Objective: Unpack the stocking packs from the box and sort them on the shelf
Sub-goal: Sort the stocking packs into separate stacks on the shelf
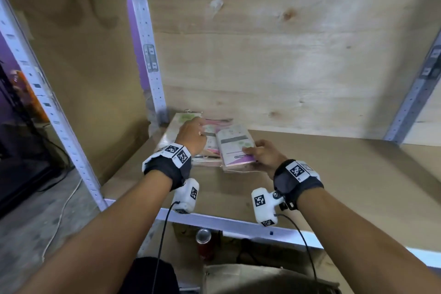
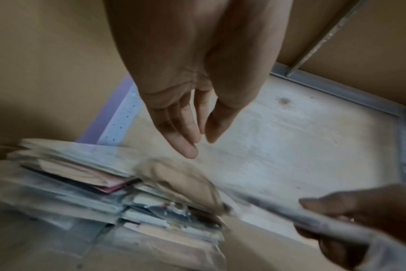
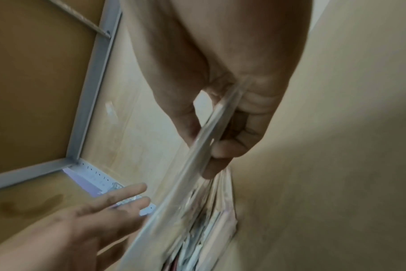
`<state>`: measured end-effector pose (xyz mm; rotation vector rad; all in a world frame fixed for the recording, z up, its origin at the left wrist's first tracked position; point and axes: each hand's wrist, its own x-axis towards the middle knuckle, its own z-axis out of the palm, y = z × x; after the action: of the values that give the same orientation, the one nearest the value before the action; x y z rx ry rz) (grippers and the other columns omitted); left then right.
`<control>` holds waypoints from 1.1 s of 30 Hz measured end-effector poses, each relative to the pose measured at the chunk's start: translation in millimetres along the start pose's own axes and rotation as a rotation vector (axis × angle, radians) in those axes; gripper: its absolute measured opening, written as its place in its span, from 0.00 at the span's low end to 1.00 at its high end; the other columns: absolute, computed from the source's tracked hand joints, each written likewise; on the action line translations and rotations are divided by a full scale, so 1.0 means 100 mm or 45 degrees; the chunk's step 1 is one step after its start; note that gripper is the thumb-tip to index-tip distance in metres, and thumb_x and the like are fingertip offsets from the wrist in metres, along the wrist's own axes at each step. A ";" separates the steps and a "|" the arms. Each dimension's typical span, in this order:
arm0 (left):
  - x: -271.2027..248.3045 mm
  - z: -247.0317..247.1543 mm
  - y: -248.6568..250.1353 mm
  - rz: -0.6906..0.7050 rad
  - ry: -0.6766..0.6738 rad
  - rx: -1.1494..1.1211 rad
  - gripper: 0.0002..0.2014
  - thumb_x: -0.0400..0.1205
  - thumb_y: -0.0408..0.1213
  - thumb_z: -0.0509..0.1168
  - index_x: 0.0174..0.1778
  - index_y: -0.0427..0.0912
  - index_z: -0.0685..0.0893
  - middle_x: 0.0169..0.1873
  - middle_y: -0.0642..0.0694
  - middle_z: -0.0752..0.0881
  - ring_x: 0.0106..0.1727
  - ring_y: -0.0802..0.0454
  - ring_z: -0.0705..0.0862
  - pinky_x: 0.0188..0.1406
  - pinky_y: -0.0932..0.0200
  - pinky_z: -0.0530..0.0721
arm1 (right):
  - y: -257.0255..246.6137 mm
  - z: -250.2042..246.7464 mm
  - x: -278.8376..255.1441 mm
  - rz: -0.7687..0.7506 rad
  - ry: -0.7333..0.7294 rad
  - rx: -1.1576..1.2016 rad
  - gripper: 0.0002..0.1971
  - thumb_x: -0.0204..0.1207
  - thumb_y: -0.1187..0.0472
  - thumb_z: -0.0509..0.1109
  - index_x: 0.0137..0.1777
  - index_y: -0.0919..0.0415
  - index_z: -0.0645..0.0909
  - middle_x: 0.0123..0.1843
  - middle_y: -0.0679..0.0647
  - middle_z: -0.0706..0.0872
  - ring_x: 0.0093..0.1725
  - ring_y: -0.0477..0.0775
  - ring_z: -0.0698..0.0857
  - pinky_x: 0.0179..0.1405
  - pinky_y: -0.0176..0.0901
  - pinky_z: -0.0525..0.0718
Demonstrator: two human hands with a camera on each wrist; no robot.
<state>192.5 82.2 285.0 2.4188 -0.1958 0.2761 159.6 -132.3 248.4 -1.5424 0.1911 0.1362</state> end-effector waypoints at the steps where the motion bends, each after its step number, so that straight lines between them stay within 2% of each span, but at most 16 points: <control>1: -0.06 0.07 0.07 0.063 -0.069 0.023 0.26 0.79 0.23 0.64 0.75 0.41 0.78 0.70 0.39 0.79 0.71 0.43 0.78 0.71 0.55 0.76 | -0.03 -0.08 -0.11 -0.004 -0.046 0.026 0.15 0.80 0.67 0.72 0.63 0.70 0.75 0.54 0.65 0.88 0.41 0.58 0.89 0.27 0.46 0.91; 3: -0.15 0.22 0.22 0.192 -0.184 0.125 0.35 0.77 0.22 0.67 0.80 0.49 0.73 0.75 0.42 0.73 0.77 0.43 0.71 0.79 0.49 0.71 | -0.05 -0.27 -0.30 -0.034 -0.139 0.083 0.03 0.80 0.67 0.72 0.47 0.68 0.86 0.44 0.60 0.92 0.37 0.55 0.91 0.28 0.43 0.89; 5: -0.21 0.36 0.35 0.278 -0.219 0.314 0.36 0.77 0.26 0.70 0.81 0.55 0.72 0.77 0.44 0.70 0.80 0.43 0.65 0.82 0.48 0.64 | -0.07 -0.44 -0.44 -0.061 -0.146 0.145 0.09 0.79 0.67 0.73 0.37 0.61 0.90 0.42 0.59 0.92 0.36 0.53 0.92 0.29 0.41 0.89; 6: -0.22 0.42 0.43 0.317 -0.205 0.357 0.34 0.77 0.31 0.73 0.79 0.56 0.75 0.76 0.44 0.71 0.79 0.42 0.65 0.82 0.49 0.63 | -0.08 -0.52 -0.50 -0.069 -0.126 0.135 0.04 0.78 0.65 0.75 0.43 0.60 0.90 0.46 0.59 0.92 0.38 0.53 0.91 0.31 0.41 0.89; 8: -0.23 0.48 0.59 0.460 -0.146 0.368 0.27 0.76 0.40 0.78 0.72 0.54 0.84 0.71 0.44 0.77 0.74 0.43 0.70 0.78 0.52 0.65 | -0.12 -0.67 -0.58 -0.078 -0.034 0.176 0.15 0.76 0.62 0.76 0.62 0.61 0.82 0.52 0.59 0.90 0.42 0.55 0.91 0.31 0.41 0.87; 10: -0.23 0.51 0.76 0.594 -0.094 0.375 0.18 0.78 0.49 0.75 0.64 0.53 0.89 0.62 0.47 0.85 0.67 0.44 0.75 0.71 0.50 0.70 | -0.18 -0.82 -0.66 -0.043 -0.035 0.305 0.19 0.80 0.59 0.73 0.68 0.61 0.77 0.52 0.60 0.92 0.44 0.57 0.92 0.29 0.41 0.86; 12: -0.22 0.53 0.89 0.605 -0.075 0.344 0.17 0.80 0.54 0.71 0.58 0.46 0.91 0.53 0.46 0.87 0.61 0.43 0.77 0.65 0.47 0.74 | -0.23 -0.99 -0.72 0.005 -0.115 0.481 0.20 0.84 0.50 0.67 0.68 0.62 0.78 0.54 0.60 0.92 0.45 0.56 0.93 0.31 0.40 0.86; 15: -0.18 0.55 1.05 0.570 -0.028 0.159 0.18 0.80 0.53 0.71 0.47 0.39 0.89 0.39 0.44 0.86 0.45 0.43 0.81 0.48 0.51 0.82 | -0.26 -1.23 -0.78 -0.009 -0.194 0.740 0.25 0.84 0.39 0.59 0.62 0.62 0.80 0.54 0.61 0.92 0.43 0.57 0.93 0.30 0.40 0.87; 17: -0.18 0.60 1.13 0.535 -0.051 0.013 0.18 0.80 0.51 0.72 0.43 0.37 0.89 0.30 0.42 0.82 0.34 0.44 0.76 0.38 0.53 0.78 | -0.26 -1.34 -0.79 -0.048 -0.168 0.756 0.25 0.85 0.38 0.56 0.60 0.59 0.81 0.49 0.60 0.91 0.38 0.57 0.91 0.28 0.40 0.85; 18: -0.18 0.64 1.16 0.515 -0.101 -0.072 0.17 0.80 0.50 0.73 0.44 0.36 0.89 0.31 0.40 0.85 0.33 0.45 0.78 0.38 0.53 0.80 | -0.26 -1.37 -0.80 -0.086 -0.124 0.688 0.23 0.86 0.40 0.56 0.60 0.59 0.82 0.44 0.58 0.89 0.35 0.55 0.89 0.27 0.40 0.82; 21: -0.20 0.78 1.23 0.383 -0.253 -0.380 0.19 0.81 0.47 0.73 0.53 0.31 0.89 0.46 0.39 0.92 0.46 0.43 0.90 0.52 0.44 0.88 | -0.18 -1.42 -0.78 -0.245 0.098 0.214 0.14 0.84 0.50 0.65 0.58 0.58 0.85 0.36 0.51 0.77 0.31 0.48 0.74 0.30 0.39 0.70; 23: -0.23 0.90 1.25 0.273 -0.244 -0.591 0.17 0.81 0.45 0.73 0.53 0.33 0.89 0.45 0.45 0.93 0.45 0.47 0.90 0.43 0.55 0.89 | -0.07 -1.42 -0.77 -0.298 0.231 -0.119 0.10 0.79 0.49 0.72 0.51 0.55 0.86 0.37 0.47 0.80 0.34 0.44 0.76 0.35 0.37 0.72; 25: -0.28 1.02 1.27 0.160 -0.236 -0.799 0.11 0.81 0.41 0.74 0.53 0.38 0.89 0.42 0.53 0.93 0.43 0.53 0.90 0.32 0.67 0.84 | 0.05 -1.43 -0.74 -0.326 0.215 -0.190 0.14 0.77 0.48 0.75 0.49 0.59 0.84 0.42 0.50 0.84 0.39 0.46 0.81 0.42 0.37 0.77; 27: -0.30 1.13 1.26 0.049 -0.256 -0.940 0.09 0.81 0.39 0.74 0.54 0.39 0.88 0.43 0.54 0.93 0.47 0.52 0.91 0.36 0.64 0.85 | 0.15 -1.46 -0.70 -0.340 0.154 -0.099 0.16 0.78 0.54 0.75 0.55 0.69 0.82 0.47 0.59 0.86 0.44 0.54 0.85 0.46 0.46 0.82; 30: -0.26 1.21 1.23 -0.098 -0.263 -1.099 0.09 0.81 0.37 0.74 0.56 0.41 0.87 0.51 0.45 0.93 0.55 0.45 0.91 0.53 0.50 0.89 | 0.21 -1.59 -0.64 -0.360 0.149 0.020 0.16 0.78 0.60 0.76 0.57 0.73 0.82 0.43 0.61 0.87 0.35 0.55 0.84 0.31 0.42 0.81; 33: -0.13 1.13 1.12 -0.210 -0.167 -1.385 0.20 0.82 0.39 0.73 0.67 0.35 0.82 0.58 0.39 0.91 0.55 0.46 0.90 0.42 0.60 0.91 | 0.26 -1.78 -0.60 -0.350 0.053 0.060 0.15 0.76 0.59 0.77 0.58 0.69 0.86 0.39 0.62 0.83 0.31 0.55 0.78 0.23 0.38 0.74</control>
<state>173.0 -75.5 267.2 1.3572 -0.1461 -0.0722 88.7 -307.6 232.5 -1.5101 0.0135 -0.1167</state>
